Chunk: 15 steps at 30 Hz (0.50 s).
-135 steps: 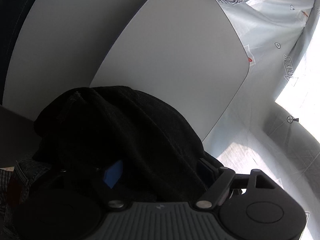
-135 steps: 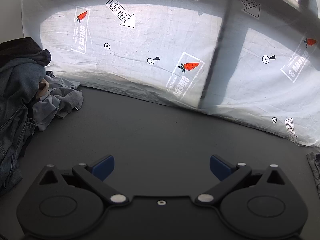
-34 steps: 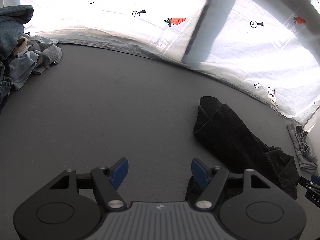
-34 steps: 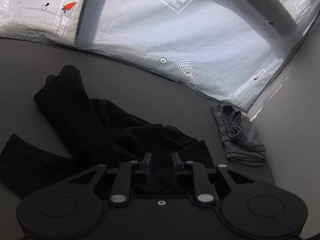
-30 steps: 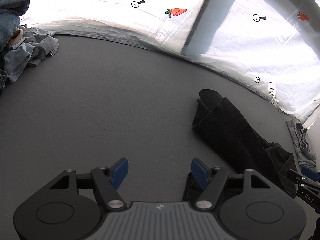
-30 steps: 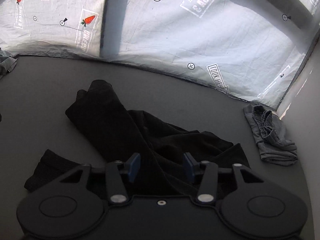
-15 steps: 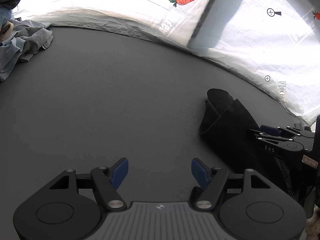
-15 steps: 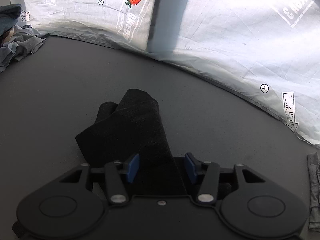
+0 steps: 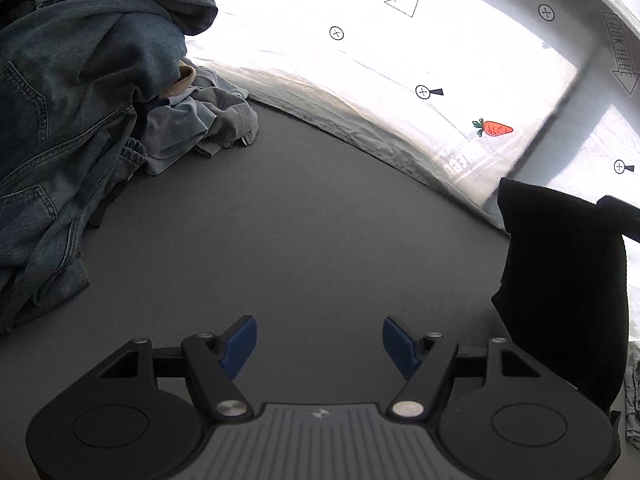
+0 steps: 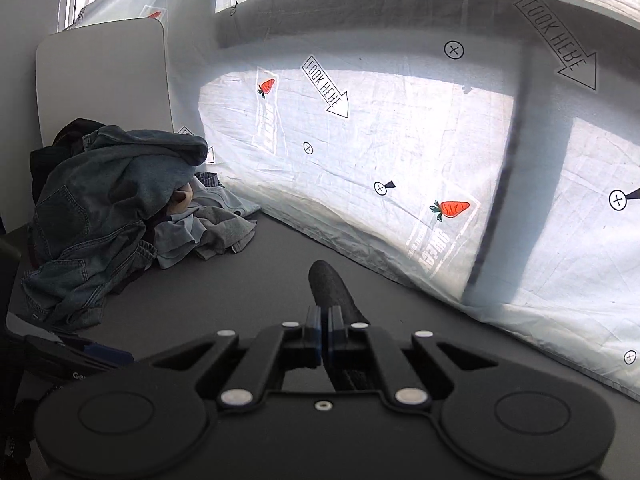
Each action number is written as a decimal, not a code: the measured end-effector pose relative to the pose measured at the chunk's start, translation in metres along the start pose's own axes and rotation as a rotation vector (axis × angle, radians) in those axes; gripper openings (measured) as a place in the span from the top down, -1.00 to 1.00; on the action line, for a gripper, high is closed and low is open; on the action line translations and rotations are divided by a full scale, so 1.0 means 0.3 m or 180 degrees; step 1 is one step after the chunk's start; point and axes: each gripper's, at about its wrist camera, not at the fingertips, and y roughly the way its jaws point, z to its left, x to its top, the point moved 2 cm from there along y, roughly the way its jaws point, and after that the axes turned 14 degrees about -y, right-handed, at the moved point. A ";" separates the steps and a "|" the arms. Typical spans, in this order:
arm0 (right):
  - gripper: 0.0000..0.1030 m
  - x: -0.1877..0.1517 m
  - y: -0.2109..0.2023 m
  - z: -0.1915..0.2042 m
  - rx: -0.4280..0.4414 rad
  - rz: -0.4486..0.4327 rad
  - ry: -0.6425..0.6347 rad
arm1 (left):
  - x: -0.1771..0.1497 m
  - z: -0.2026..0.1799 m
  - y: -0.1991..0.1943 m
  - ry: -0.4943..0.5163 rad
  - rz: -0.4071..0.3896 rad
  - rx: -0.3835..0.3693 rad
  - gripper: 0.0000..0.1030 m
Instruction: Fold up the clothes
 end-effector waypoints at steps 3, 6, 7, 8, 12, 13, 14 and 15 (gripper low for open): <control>0.94 0.124 -0.003 0.242 0.0638 -0.0248 -0.0032 | 0.060 0.193 -0.072 -0.0247 -0.0176 0.0190 -0.38; 0.92 0.146 0.068 0.536 0.1153 -0.0039 -0.0189 | 0.085 0.346 -0.109 -0.0471 -0.0200 0.0364 -0.37; 0.85 0.123 0.089 0.611 0.1208 0.0103 -0.0207 | 0.086 0.393 -0.117 -0.0504 -0.0194 0.0435 -0.37; 0.74 0.098 0.108 0.684 0.1258 0.0249 -0.0221 | 0.085 0.435 -0.123 -0.0502 -0.0187 0.0487 -0.37; 0.31 -0.022 0.077 0.731 0.1145 0.0571 -0.0309 | 0.065 0.529 -0.120 -0.0419 -0.0109 0.0569 -0.37; 0.25 -0.051 0.069 0.701 0.1017 0.0647 -0.0223 | 0.059 0.525 -0.109 -0.0381 -0.0073 0.0543 -0.37; 0.24 -0.089 0.068 0.654 0.0873 0.0750 -0.0048 | 0.054 0.517 -0.095 -0.0339 -0.0034 0.0511 -0.37; 0.24 -0.128 0.067 0.604 0.0727 0.0856 0.0139 | 0.043 0.494 -0.075 -0.0274 0.0009 0.0453 -0.37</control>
